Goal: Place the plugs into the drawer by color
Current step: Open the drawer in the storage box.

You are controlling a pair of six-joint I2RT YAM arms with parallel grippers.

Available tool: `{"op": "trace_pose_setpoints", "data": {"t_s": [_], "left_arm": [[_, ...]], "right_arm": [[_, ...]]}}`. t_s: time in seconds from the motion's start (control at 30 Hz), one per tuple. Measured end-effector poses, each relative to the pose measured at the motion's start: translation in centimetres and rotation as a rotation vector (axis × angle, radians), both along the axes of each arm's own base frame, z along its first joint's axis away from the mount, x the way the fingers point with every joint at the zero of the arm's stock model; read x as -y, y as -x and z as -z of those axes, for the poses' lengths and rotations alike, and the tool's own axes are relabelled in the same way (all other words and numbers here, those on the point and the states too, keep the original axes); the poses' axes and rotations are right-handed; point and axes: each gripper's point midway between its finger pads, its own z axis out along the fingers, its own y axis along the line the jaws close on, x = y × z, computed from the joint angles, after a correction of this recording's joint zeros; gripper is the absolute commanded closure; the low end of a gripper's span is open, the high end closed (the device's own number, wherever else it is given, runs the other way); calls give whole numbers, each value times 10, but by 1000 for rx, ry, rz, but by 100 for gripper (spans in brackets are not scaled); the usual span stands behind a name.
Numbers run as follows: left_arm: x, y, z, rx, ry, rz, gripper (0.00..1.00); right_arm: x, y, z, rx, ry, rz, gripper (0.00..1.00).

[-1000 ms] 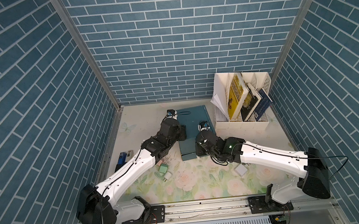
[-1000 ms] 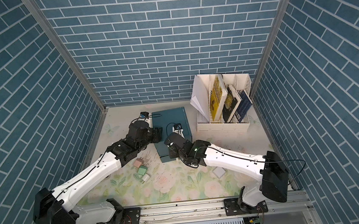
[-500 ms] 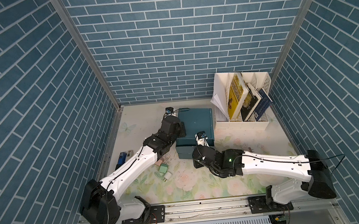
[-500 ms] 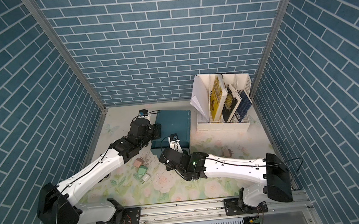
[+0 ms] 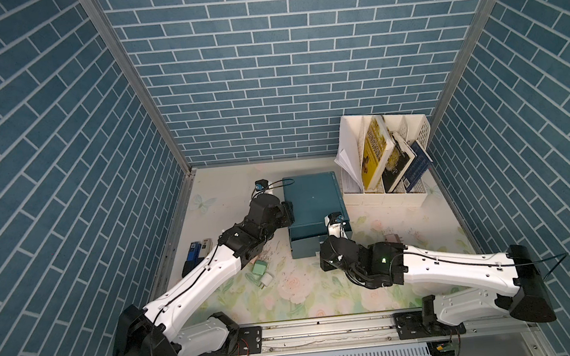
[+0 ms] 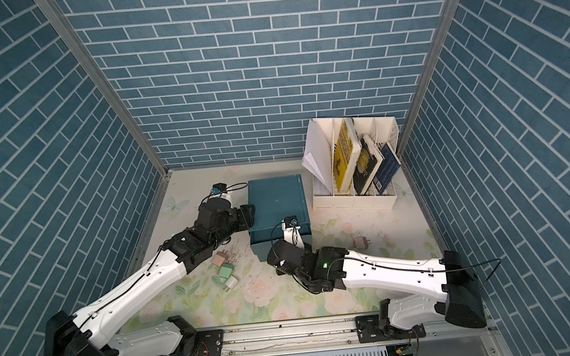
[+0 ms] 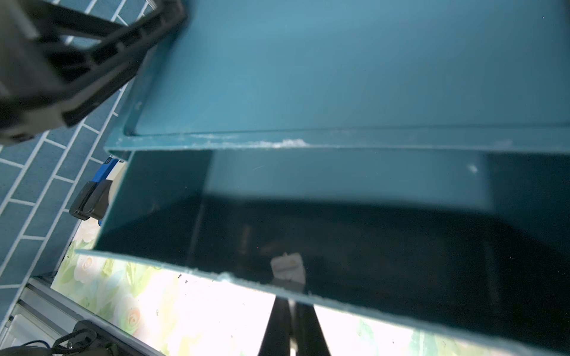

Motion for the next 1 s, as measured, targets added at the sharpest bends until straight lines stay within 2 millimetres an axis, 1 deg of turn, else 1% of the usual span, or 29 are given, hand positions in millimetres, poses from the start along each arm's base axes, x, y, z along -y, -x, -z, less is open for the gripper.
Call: {"op": "trace_pose_setpoints", "data": {"t_s": [0.13, 0.23, 0.33, 0.5, 0.63, 0.73, 0.8, 0.87, 1.0], "left_arm": [[4, 9, -14, 16, 51, 31, 37], [8, 12, -16, 11, 69, 50, 38], [11, 14, -10, -6, 73, 64, 40], [16, 18, 10, -61, 58, 87, 41], [16, 17, 12, -64, 57, 81, 43], [15, 16, 13, -64, 56, 73, 45], [15, 13, 14, -61, 56, 62, 45], [15, 11, 14, -56, 59, 50, 46], [14, 6, 13, -47, 56, 30, 46]], "right_arm": [[7, -18, 0, 0, -8, 33, 100], [10, -28, -1, 3, -7, 44, 100], [10, -32, 0, 8, -2, 39, 100], [6, -37, 0, 23, 11, 28, 100], [3, -37, 1, 30, 14, 16, 100], [1, -33, 0, 36, 21, 3, 100], [0, -26, 0, 45, 41, -8, 100], [-2, -14, 1, 52, 57, -28, 100], [-11, 21, 0, 42, 60, -98, 100]]}}
